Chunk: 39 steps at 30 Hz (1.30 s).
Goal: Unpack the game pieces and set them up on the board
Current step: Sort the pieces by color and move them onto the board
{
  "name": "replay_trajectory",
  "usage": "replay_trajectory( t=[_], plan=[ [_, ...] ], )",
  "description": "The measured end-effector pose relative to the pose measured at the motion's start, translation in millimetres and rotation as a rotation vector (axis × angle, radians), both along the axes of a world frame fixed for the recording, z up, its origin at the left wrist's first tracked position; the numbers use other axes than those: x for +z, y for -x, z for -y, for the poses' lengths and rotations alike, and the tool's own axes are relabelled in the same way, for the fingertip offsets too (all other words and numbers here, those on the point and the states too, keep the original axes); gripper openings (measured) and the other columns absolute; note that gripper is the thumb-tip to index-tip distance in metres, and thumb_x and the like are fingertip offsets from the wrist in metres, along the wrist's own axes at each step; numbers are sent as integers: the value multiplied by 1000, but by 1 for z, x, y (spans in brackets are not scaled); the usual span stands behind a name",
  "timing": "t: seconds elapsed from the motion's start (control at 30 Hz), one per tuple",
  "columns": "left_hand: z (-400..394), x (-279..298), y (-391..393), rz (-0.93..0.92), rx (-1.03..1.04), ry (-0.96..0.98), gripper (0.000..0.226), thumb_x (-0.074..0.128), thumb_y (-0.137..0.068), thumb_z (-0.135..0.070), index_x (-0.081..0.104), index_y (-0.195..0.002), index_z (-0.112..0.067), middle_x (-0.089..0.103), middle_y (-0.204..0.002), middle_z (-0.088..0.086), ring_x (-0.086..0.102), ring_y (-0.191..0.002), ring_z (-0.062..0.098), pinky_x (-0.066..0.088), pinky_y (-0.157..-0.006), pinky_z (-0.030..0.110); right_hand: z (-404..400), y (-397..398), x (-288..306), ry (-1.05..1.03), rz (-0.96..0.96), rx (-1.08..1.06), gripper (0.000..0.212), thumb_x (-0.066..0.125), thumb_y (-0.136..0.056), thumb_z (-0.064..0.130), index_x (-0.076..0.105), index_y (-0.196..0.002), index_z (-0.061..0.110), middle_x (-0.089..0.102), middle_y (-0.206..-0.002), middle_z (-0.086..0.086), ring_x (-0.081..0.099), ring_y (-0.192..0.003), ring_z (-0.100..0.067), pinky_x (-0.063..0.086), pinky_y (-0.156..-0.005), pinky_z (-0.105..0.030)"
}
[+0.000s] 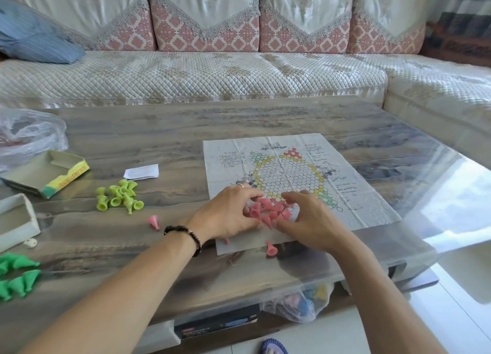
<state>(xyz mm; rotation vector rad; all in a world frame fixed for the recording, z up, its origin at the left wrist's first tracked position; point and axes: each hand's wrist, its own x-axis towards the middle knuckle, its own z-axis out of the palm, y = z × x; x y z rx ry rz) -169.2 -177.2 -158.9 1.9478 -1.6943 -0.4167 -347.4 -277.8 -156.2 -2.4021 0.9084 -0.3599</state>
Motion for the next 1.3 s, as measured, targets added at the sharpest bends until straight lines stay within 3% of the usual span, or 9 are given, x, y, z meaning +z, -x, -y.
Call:
replay_trajectory(
  t=[0.27, 0.37, 0.5, 0.63, 0.8, 0.93, 1.07, 1.17, 1.3],
  plan=[
    [-76, 12, -41, 118, 259, 223, 24, 56, -93, -25, 66, -113, -17, 62, -109, -3, 56, -104, 16, 44, -90, 34, -47, -39, 13, 254, 100, 99, 38, 64, -81, 40, 66, -115, 23, 59, -104, 7, 61, -91, -18, 50, -78, -35],
    [-115, 9, -66, 162, 371, 172, 34, 47, -89, -29, 65, -116, -18, 59, -107, -3, 57, -102, 20, 45, -89, 37, -71, -56, 10, 287, 34, 251, 46, 62, -78, 45, 61, -121, 27, 57, -109, 7, 61, -90, -19, 48, -72, -35],
    [-147, 1, -80, 238, 378, -55, 60, 60, -77, -30, 47, -135, -31, 52, -118, -9, 52, -105, 15, 43, -91, 33, -98, -83, 1, 367, -93, 329, 59, 60, -80, 56, 44, -132, 34, 47, -120, 1, 61, -93, -29, 41, -67, -35],
    [-138, -1, -75, 198, 293, 21, 32, 64, -83, -21, 62, -115, -27, 53, -95, -11, 45, -75, 5, 45, -78, 32, -107, -101, -3, 297, -75, 325, 24, 55, -90, 35, 58, -114, 30, 50, -110, -2, 61, -88, -33, 48, -71, -39],
    [-132, -6, -68, 226, 316, 89, 9, 60, -89, -13, 68, -90, -17, 57, -91, -3, 55, -84, 18, 44, -77, 35, -110, -108, -6, 276, 9, 328, 10, 56, -87, 11, 66, -86, 12, 57, -96, -8, 60, -79, -34, 48, -70, -40],
    [-125, -7, -55, 186, 332, 173, 10, 62, -86, -8, 69, -89, -15, 60, -87, -1, 58, -82, 20, 42, -73, 30, -111, -105, -13, 274, 132, 244, 14, 55, -87, 7, 69, -84, 5, 57, -92, -9, 59, -72, -32, 47, -65, -38],
    [-114, -4, -40, 56, 314, 238, 16, 64, -84, -6, 71, -90, -19, 55, -78, -13, 53, -68, 1, 38, -66, 11, -100, -97, -6, 138, 262, 64, 11, 65, -83, 7, 75, -82, 12, 60, -84, -2, 61, -70, -19, 46, -69, -25],
    [-97, -3, -24, -47, 263, 245, 20, 61, -83, -5, 68, -93, -21, 59, -80, -11, 58, -69, 3, 45, -67, 18, -77, -82, 6, 8, 350, -90, 9, 70, -79, 9, 74, -74, 16, 65, -72, 3, 64, -58, -14, 52, -63, -30],
    [-61, 1, 2, -170, 137, 246, 29, 80, -71, -33, 65, -92, -20, 59, -75, -8, 55, -67, 7, 42, -64, 19, -29, -41, 15, -9, 369, -349, 27, 71, -75, 5, 68, -60, 28, 65, -59, 12, 65, -57, -10, 52, -60, -26]
  ],
)
